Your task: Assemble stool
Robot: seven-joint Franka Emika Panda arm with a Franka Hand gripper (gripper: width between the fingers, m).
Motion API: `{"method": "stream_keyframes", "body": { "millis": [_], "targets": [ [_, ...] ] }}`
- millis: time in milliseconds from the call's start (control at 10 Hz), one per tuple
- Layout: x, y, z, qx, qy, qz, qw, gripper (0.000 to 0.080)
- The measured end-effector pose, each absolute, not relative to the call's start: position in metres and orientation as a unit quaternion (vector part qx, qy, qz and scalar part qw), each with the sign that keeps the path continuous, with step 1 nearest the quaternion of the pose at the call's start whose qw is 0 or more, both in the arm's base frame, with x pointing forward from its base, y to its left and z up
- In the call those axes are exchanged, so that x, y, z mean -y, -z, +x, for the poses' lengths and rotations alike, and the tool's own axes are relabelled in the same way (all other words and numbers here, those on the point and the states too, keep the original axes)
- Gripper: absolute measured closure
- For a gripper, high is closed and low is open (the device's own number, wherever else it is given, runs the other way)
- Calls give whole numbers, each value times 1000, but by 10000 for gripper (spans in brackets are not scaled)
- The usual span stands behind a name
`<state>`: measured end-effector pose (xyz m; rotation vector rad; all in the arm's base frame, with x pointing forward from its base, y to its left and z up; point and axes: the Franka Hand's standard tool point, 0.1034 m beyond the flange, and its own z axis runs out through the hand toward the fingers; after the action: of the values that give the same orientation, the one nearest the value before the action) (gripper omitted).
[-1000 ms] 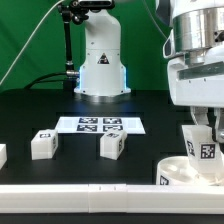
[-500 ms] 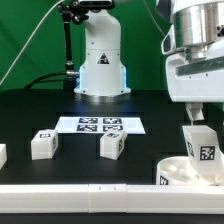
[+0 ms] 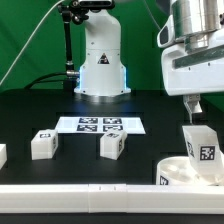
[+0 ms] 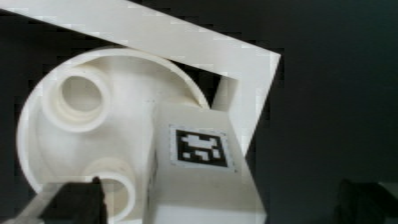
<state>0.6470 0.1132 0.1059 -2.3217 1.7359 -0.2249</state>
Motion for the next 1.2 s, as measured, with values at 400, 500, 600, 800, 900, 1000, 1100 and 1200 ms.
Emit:
{"method": "stream_keyframes", "body": {
  "millis": [400, 500, 600, 800, 900, 1000, 1100, 1200],
  "targets": [
    [-100, -108, 645, -356, 86, -927, 81, 150],
    [-95, -110, 645, -297, 92, -947, 76, 150],
    [-90, -110, 646, -252, 96, -960, 70, 150],
    [-88, -110, 646, -190, 101, -975, 62, 150],
    [-87, -110, 646, -161, 102, -980, 58, 150],
    [-87, -109, 646, -122, 104, -986, 53, 150],
    [-87, -109, 646, -87, 106, -989, 47, 150],
    [-88, -108, 646, -19, 108, -993, 31, 150]
  ]
}}
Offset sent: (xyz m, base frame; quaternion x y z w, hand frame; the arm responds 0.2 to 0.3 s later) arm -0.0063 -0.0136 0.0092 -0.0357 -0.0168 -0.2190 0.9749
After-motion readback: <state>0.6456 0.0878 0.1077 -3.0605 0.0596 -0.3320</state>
